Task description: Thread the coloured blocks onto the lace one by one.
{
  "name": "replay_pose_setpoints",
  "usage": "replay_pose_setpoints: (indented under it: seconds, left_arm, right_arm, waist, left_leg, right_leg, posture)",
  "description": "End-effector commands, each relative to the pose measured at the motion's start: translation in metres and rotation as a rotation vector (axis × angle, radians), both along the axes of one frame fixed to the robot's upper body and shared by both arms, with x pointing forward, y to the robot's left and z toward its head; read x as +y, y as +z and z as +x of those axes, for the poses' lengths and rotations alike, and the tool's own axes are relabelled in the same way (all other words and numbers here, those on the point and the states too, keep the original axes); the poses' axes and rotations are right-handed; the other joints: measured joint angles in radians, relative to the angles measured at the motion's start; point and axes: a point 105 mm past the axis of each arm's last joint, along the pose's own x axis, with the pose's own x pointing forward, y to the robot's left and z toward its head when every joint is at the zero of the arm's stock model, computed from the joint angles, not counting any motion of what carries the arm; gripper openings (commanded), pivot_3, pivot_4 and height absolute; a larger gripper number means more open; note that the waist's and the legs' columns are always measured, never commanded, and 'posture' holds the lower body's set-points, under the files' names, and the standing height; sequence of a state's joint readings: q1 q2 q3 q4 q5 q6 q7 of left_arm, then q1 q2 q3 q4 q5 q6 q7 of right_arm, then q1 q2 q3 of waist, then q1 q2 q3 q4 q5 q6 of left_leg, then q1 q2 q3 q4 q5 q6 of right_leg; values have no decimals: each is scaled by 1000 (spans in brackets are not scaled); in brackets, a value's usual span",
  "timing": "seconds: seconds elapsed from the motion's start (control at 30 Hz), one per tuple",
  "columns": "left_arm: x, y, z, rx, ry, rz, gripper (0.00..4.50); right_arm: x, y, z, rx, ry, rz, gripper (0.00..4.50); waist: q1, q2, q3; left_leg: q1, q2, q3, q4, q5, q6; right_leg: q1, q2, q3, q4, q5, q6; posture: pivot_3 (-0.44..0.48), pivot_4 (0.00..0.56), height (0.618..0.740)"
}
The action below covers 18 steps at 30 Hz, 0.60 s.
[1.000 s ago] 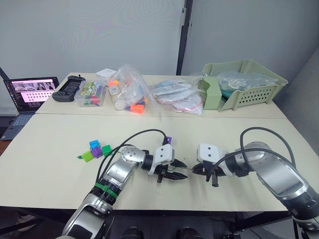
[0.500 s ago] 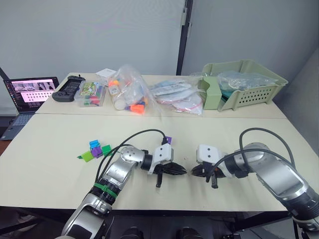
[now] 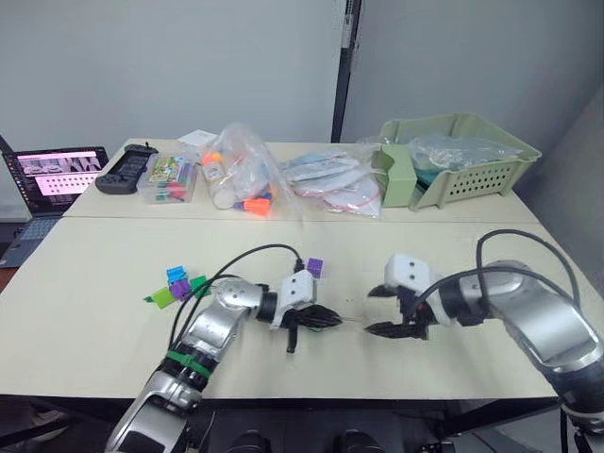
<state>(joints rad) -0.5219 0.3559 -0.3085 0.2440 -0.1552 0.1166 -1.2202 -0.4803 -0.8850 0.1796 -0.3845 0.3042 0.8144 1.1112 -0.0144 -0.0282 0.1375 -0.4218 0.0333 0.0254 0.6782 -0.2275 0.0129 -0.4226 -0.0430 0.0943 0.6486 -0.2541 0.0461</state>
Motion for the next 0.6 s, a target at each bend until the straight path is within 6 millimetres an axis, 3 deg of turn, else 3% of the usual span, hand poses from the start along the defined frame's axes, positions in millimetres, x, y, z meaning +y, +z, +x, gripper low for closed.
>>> replay_pose_setpoints:
  seconds: [0.03,0.2,0.43,0.6]
  left_arm:
    - [10,9,0,-31,48,-22,0]
    - [32,7,-1,-28,132,-5,0]
    - [49,7,-5,-29,200,10,0]
    - [52,7,-9,-27,215,13,0]
  right_arm:
    - [7,24,6,-58,27,81,4468]
    - [16,17,41,-159,-9,69,4468]
    - [38,11,80,-210,-117,201,4468]
    - [46,4,83,-172,-203,303,4468]
  waist:
    - [0,0,0]
    - [0,0,0]
    - [2,0,0]
    - [4,0,0]
  left_leg:
    - [0,0,0,0,0,0]
    - [0,0,0,0,0,0]
    - [0,0,1,0,0,0]
    - [0,0,0,0,0,0]
  right_leg:
    - [0,0,0,0,0,0]
    - [1,0,0,0,0,0]
    - [0,-1,0,0,0,0]
    - [-1,-1,0,1,0,0]
  posture:
    - [0,150,734]
    - [0,150,734]
    - [0,150,734]
    - [0,150,734]
